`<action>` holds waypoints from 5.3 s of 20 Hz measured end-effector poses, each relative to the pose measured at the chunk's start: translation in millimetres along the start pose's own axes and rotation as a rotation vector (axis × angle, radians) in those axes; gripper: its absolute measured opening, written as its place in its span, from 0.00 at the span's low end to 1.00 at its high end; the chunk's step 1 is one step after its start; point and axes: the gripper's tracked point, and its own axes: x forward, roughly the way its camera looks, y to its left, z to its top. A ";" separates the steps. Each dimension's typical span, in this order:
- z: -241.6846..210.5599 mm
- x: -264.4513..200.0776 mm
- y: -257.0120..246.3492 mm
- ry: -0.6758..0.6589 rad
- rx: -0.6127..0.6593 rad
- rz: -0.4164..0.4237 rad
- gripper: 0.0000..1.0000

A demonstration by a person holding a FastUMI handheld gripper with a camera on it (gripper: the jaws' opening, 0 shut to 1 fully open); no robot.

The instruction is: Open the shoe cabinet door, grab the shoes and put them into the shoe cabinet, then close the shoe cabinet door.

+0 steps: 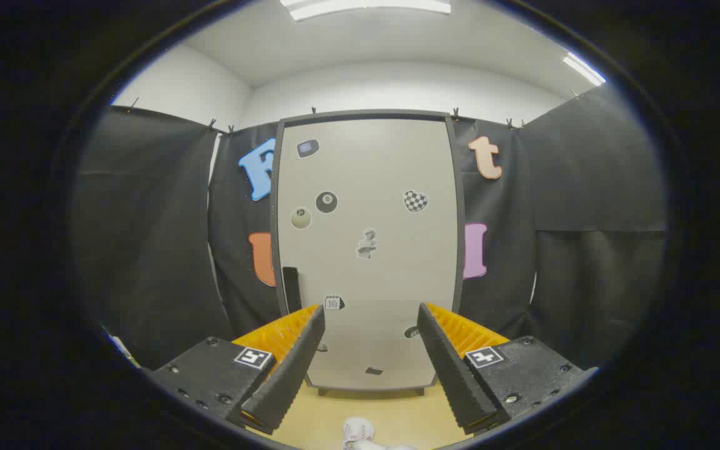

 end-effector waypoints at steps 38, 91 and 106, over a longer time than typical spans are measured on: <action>-56.4 168.6 142.5 0.077 0.003 0.130 0.97; -81.9 67.5 44.8 0.158 0.002 0.253 0.22; -78.9 52.0 -32.7 0.149 0.010 0.121 0.05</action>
